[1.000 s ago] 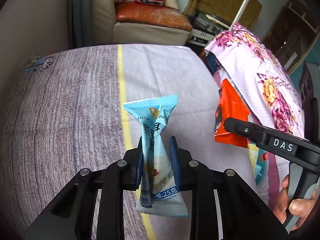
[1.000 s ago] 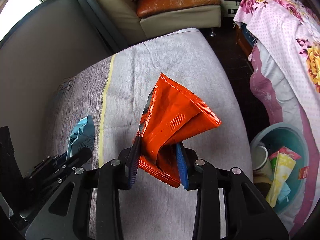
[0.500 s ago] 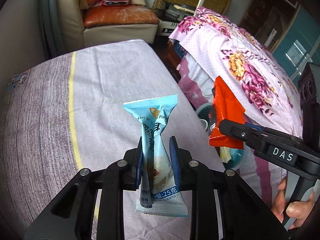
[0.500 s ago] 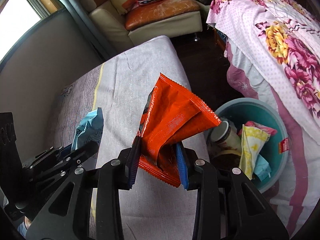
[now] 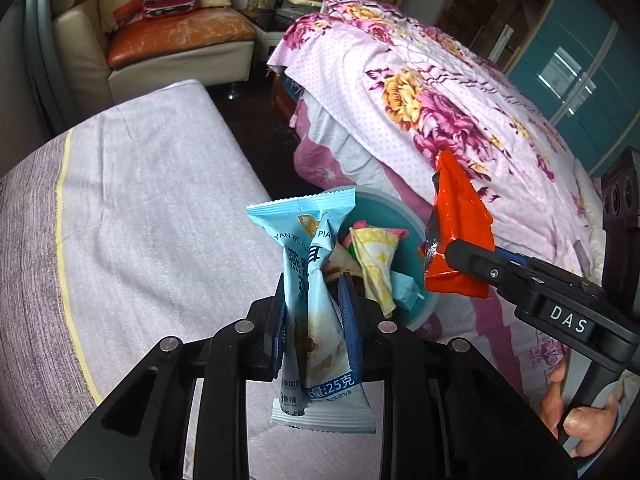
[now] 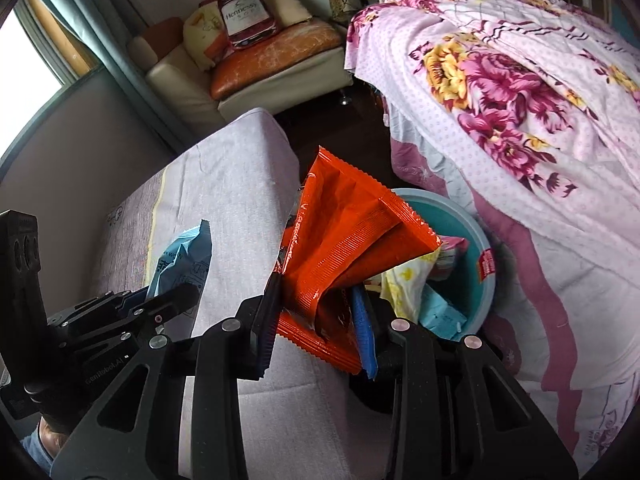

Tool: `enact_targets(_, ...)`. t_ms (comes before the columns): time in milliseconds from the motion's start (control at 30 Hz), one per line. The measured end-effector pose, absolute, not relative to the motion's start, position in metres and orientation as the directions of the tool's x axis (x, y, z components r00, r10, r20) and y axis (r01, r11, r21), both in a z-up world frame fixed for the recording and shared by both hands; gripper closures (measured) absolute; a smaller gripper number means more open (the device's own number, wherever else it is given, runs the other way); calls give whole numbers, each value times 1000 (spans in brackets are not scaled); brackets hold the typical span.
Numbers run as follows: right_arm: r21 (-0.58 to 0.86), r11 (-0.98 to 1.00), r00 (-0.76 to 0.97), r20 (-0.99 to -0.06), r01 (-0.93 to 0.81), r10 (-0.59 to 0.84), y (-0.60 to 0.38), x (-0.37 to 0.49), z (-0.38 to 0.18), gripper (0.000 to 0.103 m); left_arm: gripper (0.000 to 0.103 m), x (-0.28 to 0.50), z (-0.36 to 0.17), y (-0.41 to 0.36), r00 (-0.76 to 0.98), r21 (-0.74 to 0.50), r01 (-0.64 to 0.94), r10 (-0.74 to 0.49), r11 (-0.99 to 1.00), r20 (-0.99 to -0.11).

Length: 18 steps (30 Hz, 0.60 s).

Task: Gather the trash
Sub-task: 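Carry the blue and orange packets over the wastebasket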

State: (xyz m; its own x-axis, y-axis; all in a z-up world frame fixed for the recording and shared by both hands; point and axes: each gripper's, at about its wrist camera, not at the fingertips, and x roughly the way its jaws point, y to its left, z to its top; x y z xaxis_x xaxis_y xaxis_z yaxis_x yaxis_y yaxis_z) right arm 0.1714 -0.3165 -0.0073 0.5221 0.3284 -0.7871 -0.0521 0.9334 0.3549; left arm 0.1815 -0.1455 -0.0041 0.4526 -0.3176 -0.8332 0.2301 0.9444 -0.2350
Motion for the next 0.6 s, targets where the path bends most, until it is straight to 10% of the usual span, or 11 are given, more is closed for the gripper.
enact_targets(600, 341, 939, 527, -807, 46, 267, -384, 179, -23, 70, 78, 215, -29, -214, 398, -267, 289, -369, 919, -840)
